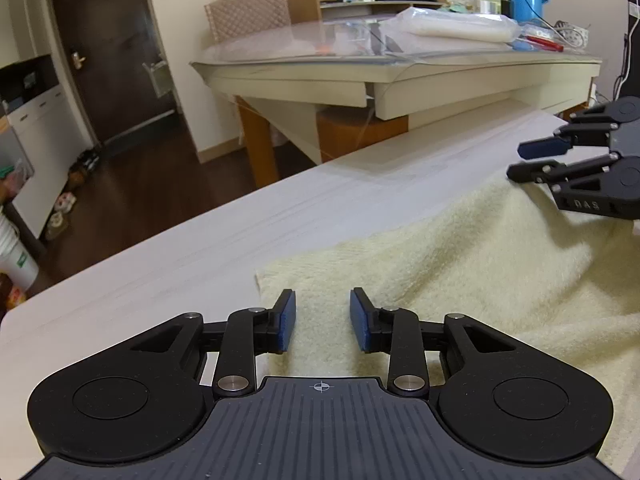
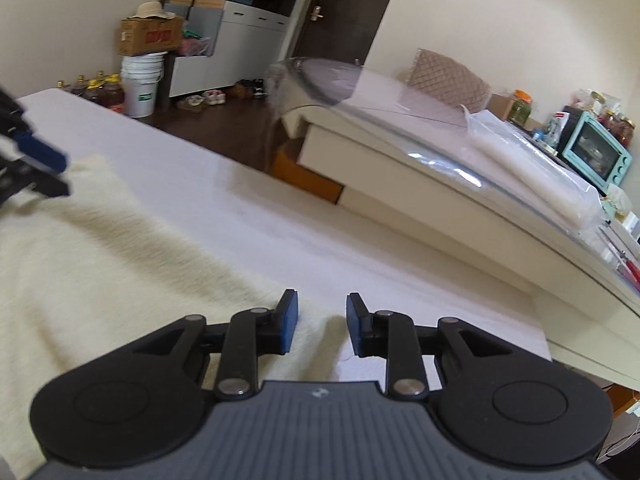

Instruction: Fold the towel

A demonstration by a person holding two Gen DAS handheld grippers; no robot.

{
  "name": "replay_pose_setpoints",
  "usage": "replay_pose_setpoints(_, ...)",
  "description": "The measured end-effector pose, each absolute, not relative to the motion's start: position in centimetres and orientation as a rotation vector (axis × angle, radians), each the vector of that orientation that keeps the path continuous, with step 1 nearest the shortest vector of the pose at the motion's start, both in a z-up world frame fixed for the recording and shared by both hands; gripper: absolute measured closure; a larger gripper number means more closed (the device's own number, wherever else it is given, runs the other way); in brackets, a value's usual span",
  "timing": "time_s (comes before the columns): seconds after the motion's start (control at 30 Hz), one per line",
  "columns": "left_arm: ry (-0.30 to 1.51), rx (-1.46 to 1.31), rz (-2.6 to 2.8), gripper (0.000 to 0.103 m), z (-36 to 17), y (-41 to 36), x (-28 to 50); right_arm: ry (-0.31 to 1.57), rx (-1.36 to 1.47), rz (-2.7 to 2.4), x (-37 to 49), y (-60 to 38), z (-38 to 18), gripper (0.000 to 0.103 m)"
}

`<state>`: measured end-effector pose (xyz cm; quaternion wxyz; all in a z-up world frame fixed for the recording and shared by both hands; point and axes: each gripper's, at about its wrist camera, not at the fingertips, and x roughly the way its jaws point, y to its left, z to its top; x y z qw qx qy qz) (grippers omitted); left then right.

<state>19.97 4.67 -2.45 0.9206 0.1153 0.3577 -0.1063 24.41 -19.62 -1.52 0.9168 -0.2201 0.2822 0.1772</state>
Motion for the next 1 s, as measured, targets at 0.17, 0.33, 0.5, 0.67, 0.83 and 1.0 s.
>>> replay_pose_setpoints(0.17, 0.718, 0.269, -0.166, 0.058, -2.7, 4.8, 20.4, 0.576, -0.434, 0.369, 23.1, -19.8, -0.9, 0.074)
replay_pose_setpoints(0.33, 0.707, 0.288, -0.112, 0.060, -2.7, 4.8, 20.6, 0.531, -0.385, 0.449, 17.5, -20.9, 1.1, 0.069)
replay_pose_setpoints(0.5, 0.695, 0.253, -0.183, 0.060, -0.7, 5.0, 16.7, 0.454, -0.471, 0.535, 10.6, -21.6, 1.7, 0.068)
replay_pose_setpoints(0.67, 0.692, 0.246, -0.382, 0.060, 1.4, 5.3, 10.6, 0.404, -0.564, 0.581, 5.1, -22.3, 1.9, 0.068)
replay_pose_setpoints(0.83, 0.724, 0.334, -0.572, 0.058, 1.8, 5.6, 6.5, 0.400, -0.570, 0.600, 2.4, -22.6, 1.9, 0.064)
replay_pose_setpoints(1.0, 0.745, 0.461, -0.653, 0.060, 0.3, 4.4, 5.6, 0.413, -0.593, 0.608, 1.4, -22.7, 1.8, 0.064)
